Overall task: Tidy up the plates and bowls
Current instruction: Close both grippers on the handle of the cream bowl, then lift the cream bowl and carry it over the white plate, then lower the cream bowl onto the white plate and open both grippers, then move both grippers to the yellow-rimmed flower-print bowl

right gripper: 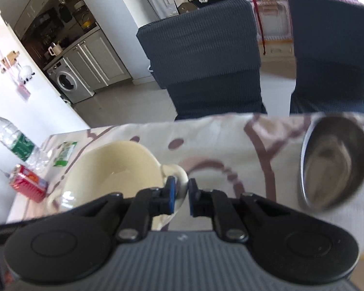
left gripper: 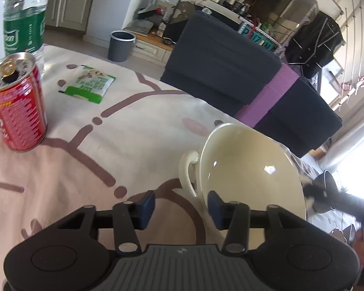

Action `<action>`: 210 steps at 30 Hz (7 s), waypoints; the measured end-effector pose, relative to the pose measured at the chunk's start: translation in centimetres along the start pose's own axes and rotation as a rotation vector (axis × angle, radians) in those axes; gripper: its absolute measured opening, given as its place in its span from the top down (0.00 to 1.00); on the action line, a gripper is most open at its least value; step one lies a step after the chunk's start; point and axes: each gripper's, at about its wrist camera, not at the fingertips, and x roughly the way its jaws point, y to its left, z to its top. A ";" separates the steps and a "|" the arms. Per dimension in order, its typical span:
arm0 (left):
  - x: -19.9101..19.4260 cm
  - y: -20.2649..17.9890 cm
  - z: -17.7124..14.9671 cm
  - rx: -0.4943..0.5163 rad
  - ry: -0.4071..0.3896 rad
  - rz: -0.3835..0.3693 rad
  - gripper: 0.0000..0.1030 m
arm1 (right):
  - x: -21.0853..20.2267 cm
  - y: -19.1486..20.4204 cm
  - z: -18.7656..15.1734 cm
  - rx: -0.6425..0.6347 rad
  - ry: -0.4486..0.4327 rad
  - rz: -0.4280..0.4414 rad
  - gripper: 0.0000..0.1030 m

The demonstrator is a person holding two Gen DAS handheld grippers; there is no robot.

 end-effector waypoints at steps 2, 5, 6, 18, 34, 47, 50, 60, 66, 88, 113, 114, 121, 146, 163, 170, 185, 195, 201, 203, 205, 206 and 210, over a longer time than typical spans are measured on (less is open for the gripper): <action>0.3 -0.2 0.4 0.033 0.005 -0.002 0.58 | -1.1 -0.3 -1.1 -0.007 0.010 0.027 0.85; 0.6 -0.4 1.4 0.072 0.022 -0.003 0.63 | -2.0 -2.2 -1.9 0.080 0.021 0.116 0.75; 0.7 -0.5 1.7 0.084 0.028 -0.008 0.66 | -2.1 -2.6 -1.8 0.109 0.020 0.146 0.73; 2.9 -1.9 4.0 0.178 0.150 0.009 0.75 | 0.8 0.0 -0.3 0.020 0.091 0.081 0.60; 3.4 -1.1 3.8 0.076 0.177 -0.027 0.77 | 1.1 1.2 -1.0 -0.011 0.107 0.015 0.72; -4.3 -4.2 0.8 0.090 0.118 -0.053 0.77 | -6.5 1.8 -4.0 0.058 0.049 0.016 0.73; -7.0 -5.1 -0.2 0.105 0.099 -0.063 0.77 | -9.3 2.5 -4.8 0.060 0.029 0.011 0.73; -14.5 -6.8 -4.5 0.150 0.081 -0.091 0.77 | -17.5 4.3 -9.6 0.088 -0.008 -0.006 0.73; -18.5 -7.1 -7.5 0.166 0.047 -0.104 0.77 | -21.3 5.7 -12.8 0.092 -0.047 -0.018 0.73; -20.6 -6.5 -18.6 0.149 0.108 -0.108 0.76 | -24.9 4.8 -23.3 0.147 -0.002 -0.079 0.71; -13.6 -3.8 -18.9 0.045 0.289 -0.058 0.71 | -20.6 4.5 -24.2 0.157 0.128 -0.161 0.72; -13.4 -3.8 -18.9 0.047 0.291 -0.053 0.71 | -20.3 4.6 -24.1 0.157 0.132 -0.165 0.72; -12.7 -3.4 -18.9 0.054 0.305 -0.034 0.70 | -19.4 4.9 -23.9 0.153 0.146 -0.173 0.72; -12.1 -4.0 -19.2 0.132 0.297 -0.011 0.67 | -18.2 5.4 -23.8 0.092 0.192 -0.214 0.70; -12.1 -4.6 -19.2 0.188 0.288 -0.008 0.68 | -17.4 5.6 -24.0 0.035 0.221 -0.259 0.66; -12.2 -4.6 -19.2 0.188 0.289 -0.014 0.67 | -16.9 5.4 -23.9 0.037 0.228 -0.279 0.63; -12.3 -5.1 -19.3 0.233 0.276 0.003 0.66 | -16.9 4.1 -23.9 0.072 0.228 -0.251 0.63; -12.6 -5.8 -19.8 0.303 0.255 0.068 0.48 | -17.1 3.9 -24.5 0.081 0.210 -0.242 0.57; -13.3 -5.6 -20.1 0.323 0.241 0.074 0.17 | -16.9 4.5 -25.1 0.045 0.219 -0.228 0.37; -13.5 -5.6 -20.3 0.324 0.244 0.072 0.11 | -17.1 4.7 -25.3 0.038 0.212 -0.222 0.34; -13.9 -5.8 -20.5 0.330 0.239 0.067 0.07 | -17.4 4.8 -25.3 0.038 0.206 -0.216 0.26; -14.2 -6.0 -20.6 0.338 0.236 0.057 0.04 | -17.6 4.9 -25.4 0.037 0.202 -0.215 0.19; -15.8 -7.1 -20.8 0.386 0.189 0.010 0.00 | -18.8 5.2 -25.4 0.024 0.162 -0.216 0.02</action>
